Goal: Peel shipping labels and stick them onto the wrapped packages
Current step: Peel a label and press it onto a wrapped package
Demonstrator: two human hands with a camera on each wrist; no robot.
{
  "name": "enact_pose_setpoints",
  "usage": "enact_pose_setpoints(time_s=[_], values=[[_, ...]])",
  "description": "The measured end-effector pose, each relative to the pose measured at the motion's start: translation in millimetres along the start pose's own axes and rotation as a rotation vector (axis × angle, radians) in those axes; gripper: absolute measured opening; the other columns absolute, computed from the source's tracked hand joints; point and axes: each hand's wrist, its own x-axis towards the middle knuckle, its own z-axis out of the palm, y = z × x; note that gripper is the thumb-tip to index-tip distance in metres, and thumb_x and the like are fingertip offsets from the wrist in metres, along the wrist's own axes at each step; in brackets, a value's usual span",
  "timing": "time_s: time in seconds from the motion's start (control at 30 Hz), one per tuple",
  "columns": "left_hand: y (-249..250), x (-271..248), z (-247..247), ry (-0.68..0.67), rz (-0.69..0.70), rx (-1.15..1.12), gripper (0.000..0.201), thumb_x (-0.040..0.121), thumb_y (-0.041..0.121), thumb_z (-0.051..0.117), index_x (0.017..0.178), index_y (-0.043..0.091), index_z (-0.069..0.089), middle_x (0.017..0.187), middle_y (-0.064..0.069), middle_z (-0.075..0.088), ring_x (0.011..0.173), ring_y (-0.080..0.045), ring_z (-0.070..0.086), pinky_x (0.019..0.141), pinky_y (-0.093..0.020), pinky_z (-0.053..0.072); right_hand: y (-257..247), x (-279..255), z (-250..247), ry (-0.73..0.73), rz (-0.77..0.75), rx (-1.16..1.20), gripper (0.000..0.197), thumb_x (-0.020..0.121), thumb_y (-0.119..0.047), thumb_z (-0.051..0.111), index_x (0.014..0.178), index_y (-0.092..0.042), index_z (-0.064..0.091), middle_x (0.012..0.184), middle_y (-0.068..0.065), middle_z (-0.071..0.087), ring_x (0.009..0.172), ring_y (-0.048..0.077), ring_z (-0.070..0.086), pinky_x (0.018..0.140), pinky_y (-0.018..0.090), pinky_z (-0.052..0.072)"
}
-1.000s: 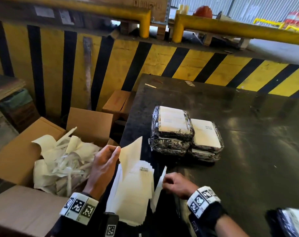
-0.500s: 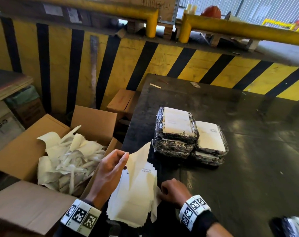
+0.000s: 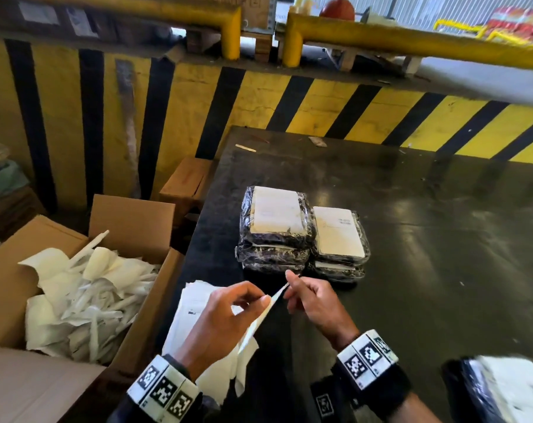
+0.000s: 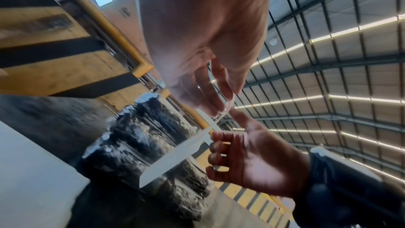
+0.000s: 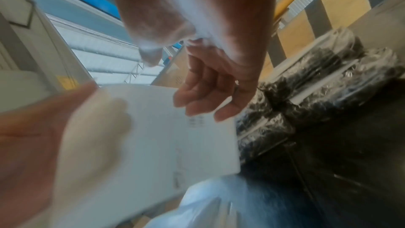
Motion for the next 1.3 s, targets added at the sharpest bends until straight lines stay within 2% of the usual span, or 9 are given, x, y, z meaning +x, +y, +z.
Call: enact_pose_setpoints(time_s=[0.17, 0.3, 0.4, 0.53, 0.73, 0.93, 1.1, 1.2, 1.3], values=[[15, 9, 55, -0.128, 0.041, -0.040, 0.014, 0.082, 0.036, 0.066, 0.080, 0.023, 0.068, 0.082, 0.008, 0.068, 0.077, -0.012, 0.063, 0.071, -0.023, 0.048, 14, -11, -37, 0.085, 0.016, -0.011, 0.022, 0.082, -0.004, 0.063, 0.062, -0.013, 0.057, 0.055, -0.007, 0.055, 0.049, -0.002, 0.048, 0.056, 0.016, 0.039], [30, 24, 81, -0.108, -0.020, -0.159, 0.031, 0.082, 0.049, 0.056, 0.088, 0.021, 0.069, 0.098, 0.005, 0.065, 0.099, -0.014, 0.061, 0.082, -0.019, 0.045, 28, -21, -86, 0.165, 0.007, 0.044, 0.012, 0.084, -0.011, 0.062, 0.073, -0.009, 0.060, 0.066, -0.003, 0.054, 0.065, 0.005, 0.047, 0.065, 0.022, 0.041], [29, 38, 106, 0.143, -0.204, -0.135, 0.029, 0.084, 0.050, 0.062, 0.089, 0.022, 0.068, 0.091, 0.001, 0.068, 0.087, -0.010, 0.064, 0.073, -0.019, 0.051, 38, -27, -126, 0.122, -0.030, 0.176, 0.012, 0.087, -0.012, 0.063, 0.075, -0.012, 0.061, 0.074, -0.001, 0.062, 0.074, 0.010, 0.054, 0.070, 0.027, 0.045], [26, 48, 137, 0.051, -0.400, -0.229, 0.021, 0.083, 0.036, 0.067, 0.081, 0.015, 0.071, 0.079, -0.002, 0.073, 0.072, -0.008, 0.065, 0.061, -0.015, 0.047, 61, -26, -159, 0.065, -0.001, 0.237, 0.013, 0.089, -0.007, 0.060, 0.077, -0.011, 0.060, 0.080, 0.002, 0.066, 0.078, 0.011, 0.058, 0.074, 0.029, 0.049], [21, 54, 163, 0.070, -0.374, -0.041, 0.021, 0.086, 0.031, 0.066, 0.073, 0.015, 0.066, 0.071, -0.012, 0.066, 0.059, -0.007, 0.053, 0.055, -0.024, 0.043, 95, -9, -172, 0.078, 0.108, 0.107, 0.012, 0.089, -0.018, 0.061, 0.080, -0.011, 0.062, 0.079, 0.002, 0.065, 0.075, 0.010, 0.057, 0.071, 0.025, 0.047], [17, 121, 180, 0.174, -0.201, 0.124, 0.014, 0.092, 0.017, 0.059, 0.079, 0.013, 0.055, 0.088, 0.003, 0.061, 0.074, -0.008, 0.055, 0.062, -0.011, 0.044, 77, 42, -188, 0.203, 0.015, 0.145, 0.012, 0.094, -0.017, 0.054, 0.088, -0.007, 0.058, 0.091, 0.006, 0.067, 0.081, 0.007, 0.061, 0.066, 0.011, 0.047], [-5, 156, 196, 0.103, -0.272, 0.350, 0.012, 0.099, 0.025, 0.041, 0.090, 0.018, 0.038, 0.106, -0.003, 0.058, 0.087, -0.018, 0.055, 0.069, -0.025, 0.051, 75, 84, -193, 0.181, 0.090, 0.196, 0.011, 0.096, -0.019, 0.049, 0.088, -0.012, 0.053, 0.091, 0.001, 0.066, 0.083, 0.011, 0.062, 0.061, 0.013, 0.047], [-6, 154, 204, 0.042, -0.341, 0.460, 0.015, 0.101, 0.030, 0.033, 0.093, 0.017, 0.033, 0.105, -0.004, 0.060, 0.076, -0.014, 0.052, 0.049, -0.013, 0.038, 89, 96, -191, 0.202, 0.118, 0.108, 0.014, 0.095, -0.020, 0.051, 0.088, -0.009, 0.056, 0.089, 0.004, 0.065, 0.085, 0.017, 0.058, 0.067, 0.022, 0.046], [-5, 152, 209, 0.089, -0.304, 0.501, 0.016, 0.101, 0.030, 0.035, 0.091, 0.017, 0.031, 0.115, -0.005, 0.060, 0.086, -0.017, 0.054, 0.053, -0.011, 0.039, 95, 93, -192, 0.208, 0.150, 0.116, 0.016, 0.095, -0.023, 0.051, 0.090, -0.009, 0.057, 0.093, 0.006, 0.066, 0.088, 0.019, 0.060, 0.069, 0.025, 0.046]])
